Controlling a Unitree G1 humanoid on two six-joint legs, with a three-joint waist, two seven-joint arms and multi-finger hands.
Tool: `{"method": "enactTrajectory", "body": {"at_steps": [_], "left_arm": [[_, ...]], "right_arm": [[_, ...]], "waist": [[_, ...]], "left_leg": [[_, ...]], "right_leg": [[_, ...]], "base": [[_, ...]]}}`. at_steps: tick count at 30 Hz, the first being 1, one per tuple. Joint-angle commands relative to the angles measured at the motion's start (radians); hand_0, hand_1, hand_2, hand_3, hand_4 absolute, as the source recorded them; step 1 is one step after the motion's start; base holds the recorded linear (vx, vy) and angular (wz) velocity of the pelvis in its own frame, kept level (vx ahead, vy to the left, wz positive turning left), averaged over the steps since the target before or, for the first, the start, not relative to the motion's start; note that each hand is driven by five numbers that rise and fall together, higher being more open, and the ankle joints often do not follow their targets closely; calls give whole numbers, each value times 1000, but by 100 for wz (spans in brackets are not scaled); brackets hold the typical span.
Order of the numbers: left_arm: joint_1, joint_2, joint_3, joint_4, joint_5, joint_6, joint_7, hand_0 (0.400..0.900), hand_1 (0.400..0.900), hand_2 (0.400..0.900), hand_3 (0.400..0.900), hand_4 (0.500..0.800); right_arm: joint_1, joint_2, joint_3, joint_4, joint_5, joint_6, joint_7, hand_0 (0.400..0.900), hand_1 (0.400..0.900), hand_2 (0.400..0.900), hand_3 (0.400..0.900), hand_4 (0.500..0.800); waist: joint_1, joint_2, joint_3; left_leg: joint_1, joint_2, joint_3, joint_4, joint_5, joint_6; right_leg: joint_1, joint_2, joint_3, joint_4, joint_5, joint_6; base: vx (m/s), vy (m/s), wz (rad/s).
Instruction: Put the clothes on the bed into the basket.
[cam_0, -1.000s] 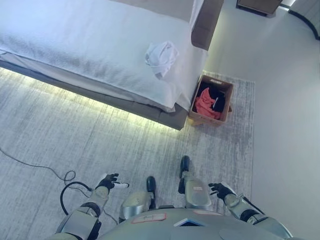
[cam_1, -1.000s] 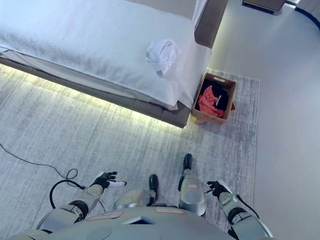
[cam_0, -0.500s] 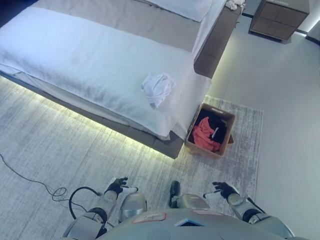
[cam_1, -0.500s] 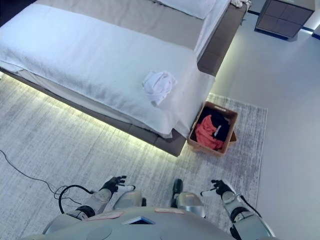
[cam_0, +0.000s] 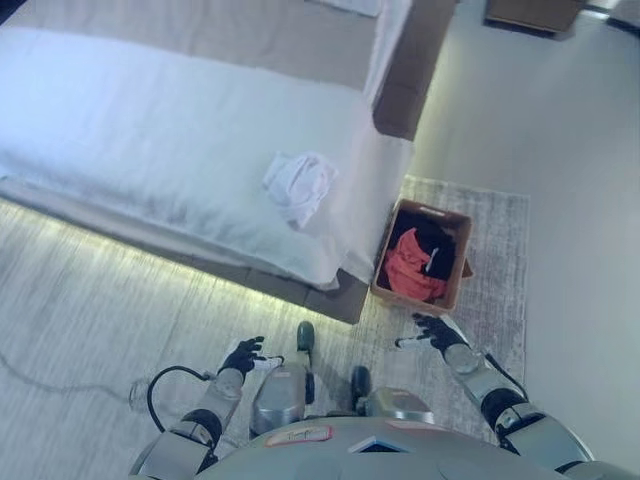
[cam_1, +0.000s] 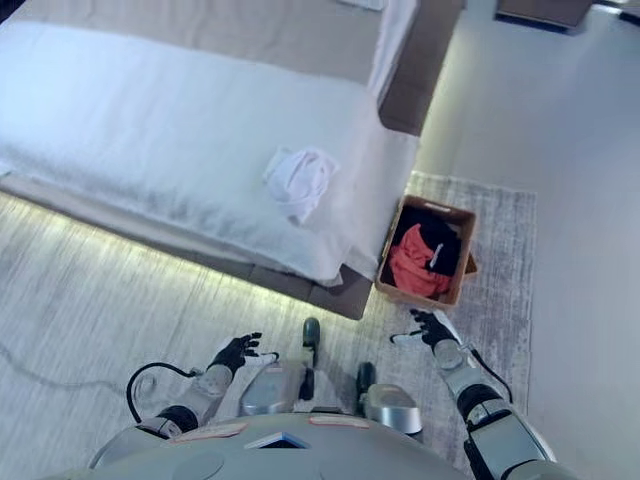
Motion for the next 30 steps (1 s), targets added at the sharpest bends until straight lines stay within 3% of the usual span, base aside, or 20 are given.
{"method": "enactTrajectory", "body": {"at_steps": [1,4,5,7,9,11,13,14,16,23,30], "left_arm": [[-13,36,-9,32,43,-22,35,900,900,900,900,800],[-24,72,7,-32,10,-25,44,900,900,900,900,800],[-26,87,10,-87,-12,-26,47,900,900,900,900,800],[-52,95,2,-80,-23,-30,61,900,900,900,900,800],[-66,97,-8,-88,-19,-29,68,900,900,900,900,800],[-82,91,-22,-86,-14,-34,79,900,900,900,900,800],[-101,86,-45,-78,6,-34,82,900,900,900,900,800],[-97,85,-47,-85,14,-33,81,900,900,900,900,800],[-110,82,-52,-78,15,-36,89,900,900,900,900,800],[-160,75,-74,-42,28,-30,120,900,900,900,900,800],[-254,71,-92,48,7,7,178,900,900,900,900,800]], "right_arm": [[6,-68,-21,-166,-19,-57,-18,900,900,900,900,800],[-14,-64,-17,-269,-32,-61,-24,900,900,900,900,800],[-18,-66,-15,-306,-39,-62,-30,900,900,900,900,800],[-43,-54,-9,-338,-40,-62,-44,900,900,900,900,800],[-58,-54,-4,-391,-47,-59,-54,900,900,900,900,800],[-68,-62,-17,-420,-44,-60,-73,900,900,900,900,800],[-77,-75,-19,-471,-66,-60,-90,900,900,900,900,800],[-67,-86,-22,-507,-81,-57,-93,900,900,900,900,800],[-91,-97,-18,-544,-131,-53,-111,900,900,900,900,800],[-287,-164,8,-550,-249,-30,-195,900,900,900,900,800],[-585,-95,114,-469,-181,-3,-239,900,900,900,900,800]], "waist": [[16,-40,-72],[10,-57,-41],[6,-57,-27],[-1,-59,-2],[3,-58,6],[3,-63,17],[-5,-74,39],[-6,-83,30],[7,-104,41],[39,-114,100],[70,-154,169]], "left_leg": [[-57,-52,-37,11,2,21],[-20,-55,-31,5,-25,62],[-10,-57,-31,5,-33,68],[10,-56,-32,5,-54,74],[19,-45,-33,5,-73,65],[7,-44,-46,5,-83,57],[3,-50,-56,5,-92,57],[3,-57,-65,5,-96,59],[-11,-64,-65,5,-98,60],[-148,-56,-112,53,-75,50],[-283,-47,-132,97,-54,39]], "right_leg": [[18,-57,-13,109,-59,96],[-164,-68,-9,462,-1,118],[-212,-67,-20,533,10,126],[-281,-116,-72,588,34,119],[-266,-155,-118,445,30,107],[-273,-158,-95,270,54,112],[-301,-156,-12,173,129,134],[-273,-154,7,138,116,140],[-268,-168,-18,90,153,150],[-313,-158,-61,58,155,142],[-412,-140,-64,57,180,130]], "base": [[351,259,-17],[154,225,-13],[31,173,-4],[88,159,-4],[133,38,0],[77,-49,25],[57,-78,56],[70,-90,47],[21,-107,21],[-89,-97,19],[-93,-51,4]]}}
